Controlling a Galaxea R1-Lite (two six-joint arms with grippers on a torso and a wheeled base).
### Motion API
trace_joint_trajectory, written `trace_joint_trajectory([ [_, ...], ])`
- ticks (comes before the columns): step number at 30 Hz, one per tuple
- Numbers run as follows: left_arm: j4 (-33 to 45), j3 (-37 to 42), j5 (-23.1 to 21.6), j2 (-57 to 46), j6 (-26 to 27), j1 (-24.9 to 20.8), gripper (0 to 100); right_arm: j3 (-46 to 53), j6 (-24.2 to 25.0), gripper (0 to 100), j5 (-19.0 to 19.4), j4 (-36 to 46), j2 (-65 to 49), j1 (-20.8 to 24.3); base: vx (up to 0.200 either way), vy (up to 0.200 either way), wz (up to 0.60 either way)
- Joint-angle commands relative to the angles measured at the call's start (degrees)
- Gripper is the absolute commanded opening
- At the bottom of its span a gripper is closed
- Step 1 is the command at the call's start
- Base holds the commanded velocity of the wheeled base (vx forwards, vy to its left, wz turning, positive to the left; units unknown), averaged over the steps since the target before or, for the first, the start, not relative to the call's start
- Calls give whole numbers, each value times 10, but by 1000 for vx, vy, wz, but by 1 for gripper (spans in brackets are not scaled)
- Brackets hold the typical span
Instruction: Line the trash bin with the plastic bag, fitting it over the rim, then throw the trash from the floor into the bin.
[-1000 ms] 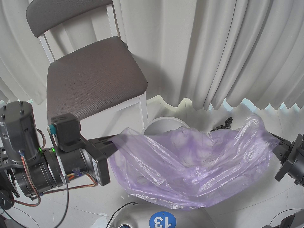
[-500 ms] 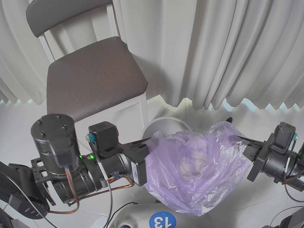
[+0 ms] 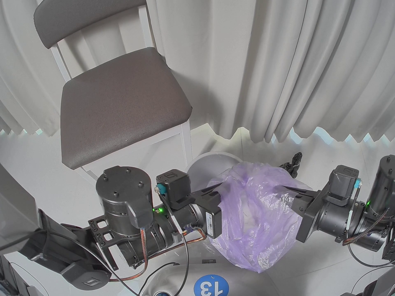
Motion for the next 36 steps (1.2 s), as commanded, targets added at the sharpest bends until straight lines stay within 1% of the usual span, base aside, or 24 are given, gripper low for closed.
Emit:
trace_joint_trajectory([
  [1,-24,-1,5,32,-12,8,0,-6,1,0,1,-1,31,-8,0,0,0],
  [3,-44,-2,6,37,-22,23,0,-16,-2,0,6,-1,33,-22,0,0,0],
  [6,-56,-7,7,51,-31,37,0,-49,-4,0,27,3,36,-41,0,0,0],
  [8,-59,-2,20,57,-65,38,0,-74,-1,0,31,4,53,-45,0,0,0],
  [11,-71,-7,43,59,-94,39,0,-84,1,0,28,-2,79,-45,0,0,0],
  [15,-81,-20,43,65,-105,68,0,-102,-3,0,24,-2,106,-50,0,0,0],
  [19,-89,-32,42,94,-132,77,0,-119,-4,0,28,-2,130,-86,0,0,0],
  [21,-102,-48,41,116,-152,89,0,-121,-4,0,29,-3,136,-90,0,0,0],
  [25,-129,-68,36,148,-170,96,0,-131,-6,0,33,2,140,-97,0,0,0],
  [27,-145,-71,36,167,-184,98,0,-150,-6,0,35,5,158,-108,0,0,0],
  [32,-163,-73,35,187,-191,99,0,-159,-9,0,36,6,182,-126,0,0,0],
  [36,-164,-72,34,195,-191,103,0,-164,-10,0,49,6,192,-136,0,0,0],
])
